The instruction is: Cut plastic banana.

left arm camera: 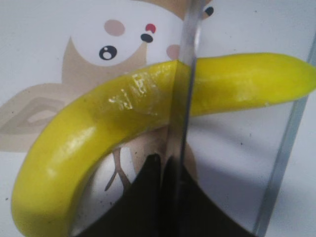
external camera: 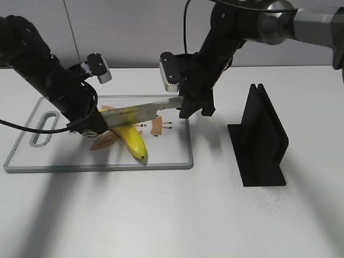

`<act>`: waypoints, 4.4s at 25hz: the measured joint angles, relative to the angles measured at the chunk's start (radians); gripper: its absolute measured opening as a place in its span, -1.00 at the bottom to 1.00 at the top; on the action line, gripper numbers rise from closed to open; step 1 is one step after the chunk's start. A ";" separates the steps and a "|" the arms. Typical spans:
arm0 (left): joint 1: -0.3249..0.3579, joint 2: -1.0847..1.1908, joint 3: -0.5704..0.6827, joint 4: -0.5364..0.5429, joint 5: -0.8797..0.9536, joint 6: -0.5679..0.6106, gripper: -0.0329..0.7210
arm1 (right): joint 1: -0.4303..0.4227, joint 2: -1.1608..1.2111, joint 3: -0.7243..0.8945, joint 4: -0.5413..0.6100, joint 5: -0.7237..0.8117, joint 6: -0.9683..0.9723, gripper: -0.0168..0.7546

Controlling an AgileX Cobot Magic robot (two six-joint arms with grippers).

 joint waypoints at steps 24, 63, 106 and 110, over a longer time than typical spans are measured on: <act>-0.006 -0.241 0.009 -0.023 -0.050 -0.043 0.67 | 0.002 -0.063 -0.199 0.000 0.215 0.012 -0.53; 0.225 -1.121 0.515 0.401 0.308 -1.086 0.63 | 0.002 -0.517 0.094 -0.202 0.226 1.382 -0.53; 0.225 -2.062 0.889 0.370 0.279 -1.129 0.47 | 0.002 -1.554 1.246 -0.339 -0.233 1.852 -0.53; 0.225 -2.055 0.889 0.370 0.277 -1.129 0.47 | 0.002 -1.461 1.244 -0.339 -0.341 1.861 -0.53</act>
